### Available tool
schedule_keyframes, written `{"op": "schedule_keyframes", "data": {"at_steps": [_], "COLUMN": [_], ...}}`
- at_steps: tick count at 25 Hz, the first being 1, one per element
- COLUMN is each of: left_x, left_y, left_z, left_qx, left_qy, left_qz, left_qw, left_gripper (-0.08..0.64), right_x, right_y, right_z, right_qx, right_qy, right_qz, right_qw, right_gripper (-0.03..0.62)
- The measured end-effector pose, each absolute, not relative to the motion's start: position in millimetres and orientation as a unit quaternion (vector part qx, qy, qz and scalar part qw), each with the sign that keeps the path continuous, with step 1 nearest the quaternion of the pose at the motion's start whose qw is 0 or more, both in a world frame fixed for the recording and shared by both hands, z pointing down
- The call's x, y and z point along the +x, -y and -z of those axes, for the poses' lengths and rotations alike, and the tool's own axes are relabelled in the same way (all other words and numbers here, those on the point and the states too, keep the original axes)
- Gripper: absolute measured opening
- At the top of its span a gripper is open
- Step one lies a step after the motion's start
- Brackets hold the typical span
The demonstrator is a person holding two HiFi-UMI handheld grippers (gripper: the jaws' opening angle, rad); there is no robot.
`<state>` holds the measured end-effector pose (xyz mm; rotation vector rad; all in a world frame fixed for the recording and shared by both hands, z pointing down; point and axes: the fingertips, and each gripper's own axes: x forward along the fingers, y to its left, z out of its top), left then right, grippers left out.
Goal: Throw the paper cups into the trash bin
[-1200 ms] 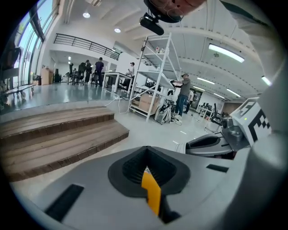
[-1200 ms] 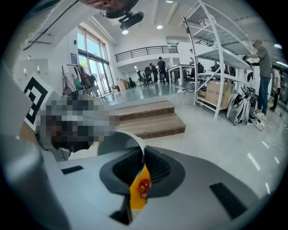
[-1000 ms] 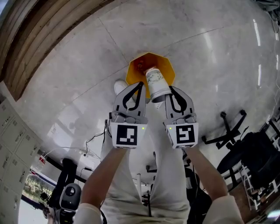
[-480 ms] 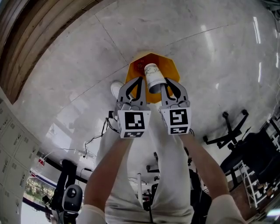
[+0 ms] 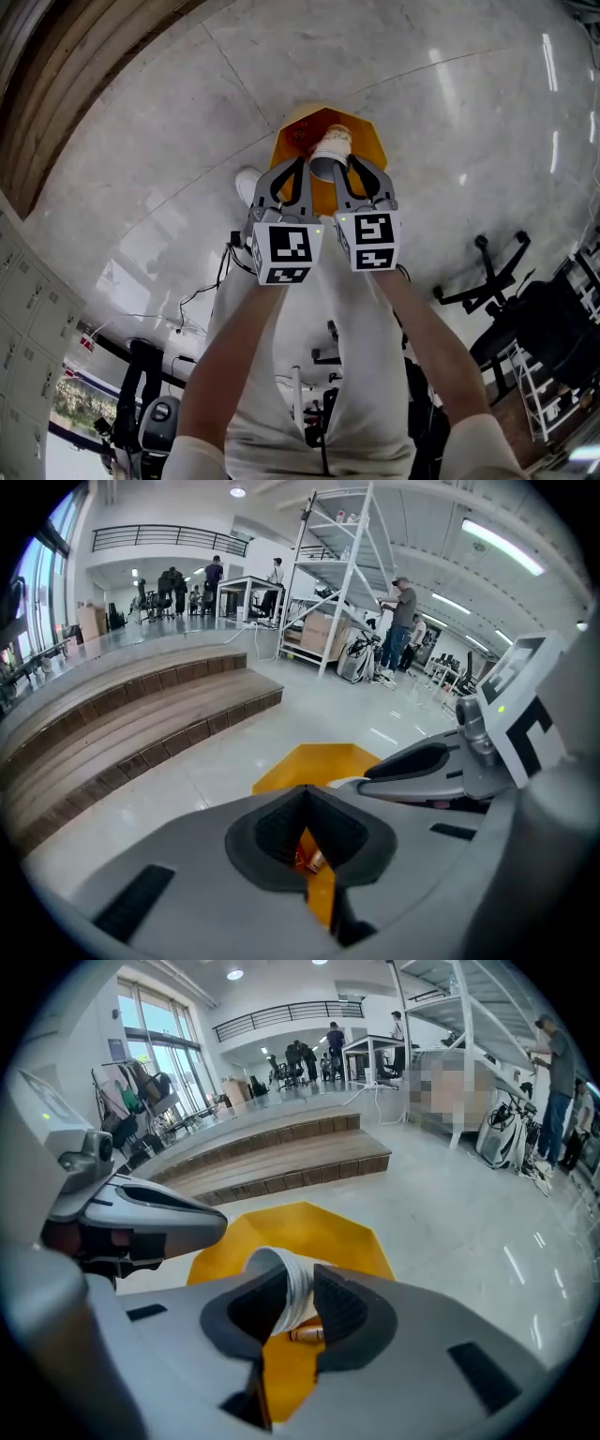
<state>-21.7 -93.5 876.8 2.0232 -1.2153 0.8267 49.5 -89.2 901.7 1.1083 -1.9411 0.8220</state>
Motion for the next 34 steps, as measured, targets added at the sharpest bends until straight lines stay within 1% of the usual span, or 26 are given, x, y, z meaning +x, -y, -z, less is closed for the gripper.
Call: {"op": "schedule_keyframes", "data": {"at_steps": [6,8,9,14,23,28,34], "left_x": [-23,-22,-21,-19,-15,-16,-22], "left_y": [96,97,98,101,108,116,102], "left_z": [-859,-853,-850,-816,-706,-623,-523], "left_qx": [0.772,0.773,0.774,0.779,0.792,0.802,0.806], "left_qy": [0.459,0.46,0.46,0.463,0.469,0.475,0.481], "left_qz": [-0.311,-0.309,-0.308,-0.297,-0.269,-0.239,-0.229], "left_qw": [0.31,0.308,0.307,0.301,0.284,0.271,0.257], "left_gripper": [0.005,0.005,0.005,0.005,0.005,0.005,0.005], "right_x": [51,53,53,55,44,38,33], "right_y": [87,85,85,85,95,100,80], "right_z": [-884,-878,-874,-841,-736,-661,-559], "right_qx": [0.435,0.432,0.428,0.424,0.43,0.429,0.416], "right_qy": [0.755,0.756,0.758,0.765,0.787,0.801,0.815], "right_qz": [-0.32,-0.318,-0.317,-0.311,-0.287,-0.272,-0.261], "right_qw": [0.371,0.375,0.376,0.371,0.338,0.316,0.306], "right_gripper": [0.076,0.019,0.008,0.006,0.006,0.006,0.006]}}
